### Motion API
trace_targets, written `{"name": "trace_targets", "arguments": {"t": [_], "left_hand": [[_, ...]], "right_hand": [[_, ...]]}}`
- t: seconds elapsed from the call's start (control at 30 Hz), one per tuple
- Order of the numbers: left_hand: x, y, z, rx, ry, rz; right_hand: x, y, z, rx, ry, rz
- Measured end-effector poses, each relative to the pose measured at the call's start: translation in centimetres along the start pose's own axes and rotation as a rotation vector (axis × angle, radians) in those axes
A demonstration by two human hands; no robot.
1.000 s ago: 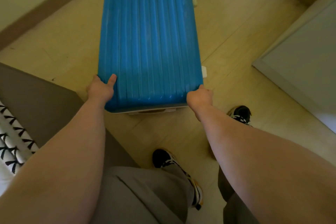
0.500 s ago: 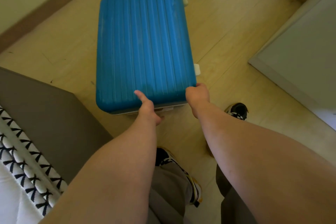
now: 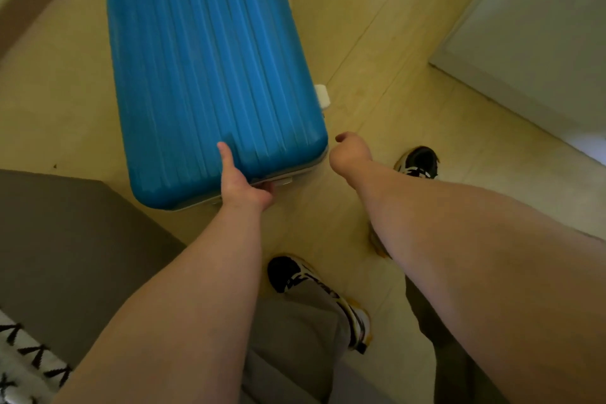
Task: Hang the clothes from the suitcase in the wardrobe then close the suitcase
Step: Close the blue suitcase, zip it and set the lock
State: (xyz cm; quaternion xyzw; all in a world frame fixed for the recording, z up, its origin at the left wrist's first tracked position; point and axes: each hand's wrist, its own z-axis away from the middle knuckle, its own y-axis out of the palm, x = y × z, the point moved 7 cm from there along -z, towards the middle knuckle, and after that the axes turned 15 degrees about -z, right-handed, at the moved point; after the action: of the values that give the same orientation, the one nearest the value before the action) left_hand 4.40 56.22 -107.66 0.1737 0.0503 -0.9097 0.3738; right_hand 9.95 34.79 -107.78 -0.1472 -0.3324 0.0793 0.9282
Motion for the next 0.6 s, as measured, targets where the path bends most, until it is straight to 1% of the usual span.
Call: {"name": "trace_targets", "arguments": {"t": [0.1,0.17,0.27,0.4,0.47,0.5,0.6], "left_hand": [[0.2,-0.4,-0.5,-0.079,-0.033,-0.027],[-0.1,-0.6,-0.9,-0.081,-0.024,-0.021],[-0.8,-1.1,-1.3,-0.072,-0.004,0.019],[-1.7,-1.3,-1.7,0.013,0.022,0.071],[-2.1,-1.3,-1.9,0.051,0.030,0.067],[-2.3,-1.3,-2.0,0.059,0.039,0.065],[-2.8,-1.5,-2.7,0.065,0.061,0.060]], "right_hand": [[-0.9,0.5,-1.7,0.024,0.011,0.019],[-1.1,0.8,-2.9,0.037,0.015,-0.013],[-0.8,1.7,-4.1,0.086,-0.027,-0.057],[0.7,2.9,-4.4,0.211,-0.081,-0.152],[2.0,3.5,-4.6,0.245,-0.110,-0.197],[2.4,3.9,-5.3,0.246,-0.141,-0.178],[3.0,4.7,-6.1,0.265,-0.189,-0.017]]}}
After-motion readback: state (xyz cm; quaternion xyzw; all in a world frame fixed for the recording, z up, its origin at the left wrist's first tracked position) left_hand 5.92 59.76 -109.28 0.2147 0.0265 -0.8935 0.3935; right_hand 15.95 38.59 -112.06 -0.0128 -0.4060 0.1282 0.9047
